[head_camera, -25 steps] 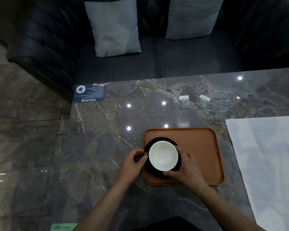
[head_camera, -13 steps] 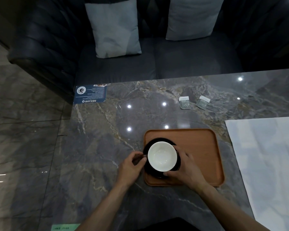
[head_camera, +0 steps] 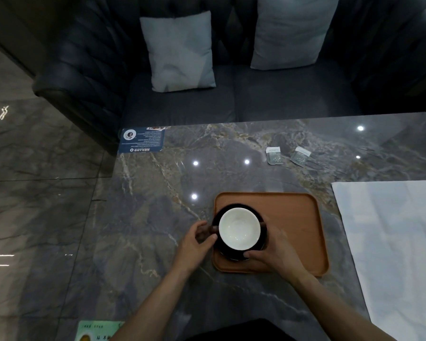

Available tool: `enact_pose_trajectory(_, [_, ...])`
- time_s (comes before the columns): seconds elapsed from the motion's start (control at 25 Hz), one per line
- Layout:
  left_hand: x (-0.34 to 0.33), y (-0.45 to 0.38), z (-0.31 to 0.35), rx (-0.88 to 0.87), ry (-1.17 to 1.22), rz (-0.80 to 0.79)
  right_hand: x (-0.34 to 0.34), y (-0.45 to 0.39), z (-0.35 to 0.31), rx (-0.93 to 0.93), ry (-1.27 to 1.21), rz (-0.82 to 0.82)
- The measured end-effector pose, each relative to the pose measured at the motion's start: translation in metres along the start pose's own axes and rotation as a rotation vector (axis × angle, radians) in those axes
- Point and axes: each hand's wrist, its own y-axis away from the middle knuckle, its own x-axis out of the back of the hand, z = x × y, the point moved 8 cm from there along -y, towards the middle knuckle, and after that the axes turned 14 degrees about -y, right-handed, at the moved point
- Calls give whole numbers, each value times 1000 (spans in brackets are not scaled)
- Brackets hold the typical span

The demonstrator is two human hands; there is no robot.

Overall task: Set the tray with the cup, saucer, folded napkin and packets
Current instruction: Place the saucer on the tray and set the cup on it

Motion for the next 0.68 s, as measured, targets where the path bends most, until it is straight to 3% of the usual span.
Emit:
enact_pose_trajectory(0.2, [-4,27,-15,83,-9,31,13,22,10,43,23,-3])
enact_pose_trajectory(0.36, [-10,50,-27,95,-120,23,19,45,32,13,271,-38])
enact_pose_trajectory(0.68, [-27,75,2,-213,-508,-149,41,95,33,52,547,-34])
